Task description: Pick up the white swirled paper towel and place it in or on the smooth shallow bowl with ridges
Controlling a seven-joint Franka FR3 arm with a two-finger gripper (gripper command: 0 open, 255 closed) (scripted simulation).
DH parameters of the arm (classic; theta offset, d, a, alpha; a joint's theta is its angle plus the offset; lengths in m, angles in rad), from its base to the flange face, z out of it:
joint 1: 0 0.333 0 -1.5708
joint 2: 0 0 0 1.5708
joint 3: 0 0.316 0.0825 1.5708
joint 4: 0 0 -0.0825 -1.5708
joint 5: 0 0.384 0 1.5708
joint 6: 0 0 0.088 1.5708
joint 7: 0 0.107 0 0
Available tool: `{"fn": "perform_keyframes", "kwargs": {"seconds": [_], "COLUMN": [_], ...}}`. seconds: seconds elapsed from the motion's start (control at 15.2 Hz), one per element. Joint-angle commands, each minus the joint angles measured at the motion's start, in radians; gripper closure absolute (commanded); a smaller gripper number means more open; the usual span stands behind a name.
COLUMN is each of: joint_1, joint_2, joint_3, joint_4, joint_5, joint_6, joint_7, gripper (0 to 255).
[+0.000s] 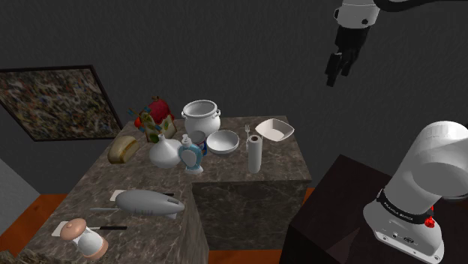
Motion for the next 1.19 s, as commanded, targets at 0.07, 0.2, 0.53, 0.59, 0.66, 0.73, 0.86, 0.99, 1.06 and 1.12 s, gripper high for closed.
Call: {"fn": "perform_keyframes", "kwargs": {"seconds": [0.07, 0.2, 0.53, 0.59, 0.66, 0.73, 0.86, 0.99, 1.06, 1.12], "joint_1": [0.006, 0.018, 0.048, 0.054, 0.060, 0.066, 0.078, 0.089, 0.095, 0.100], "joint_2": [0.020, 0.062, 0.190, 0.218, 0.248, 0.278, 0.341, 0.407, 0.441, 0.475], "joint_3": [-0.002, -0.005, -0.011, -0.012, -0.013, -0.013, -0.014, -0.014, -0.013, -0.012], "joint_4": [-0.014, -0.038, -0.075, -0.078, -0.080, -0.081, -0.079, -0.072, -0.067, -0.060], "joint_5": [0.001, 0.002, 0.008, 0.009, 0.010, 0.012, 0.015, 0.019, 0.022, 0.024], "joint_6": [0.034, 0.103, 0.271, 0.304, 0.336, 0.369, 0.431, 0.492, 0.521, 0.549], "joint_7": [-0.006, -0.019, -0.053, -0.060, -0.067, -0.074, -0.089, -0.104, -0.111, -0.119], "gripper": [0, 0, 0, 0, 0, 0, 0, 0, 0, 0]}}
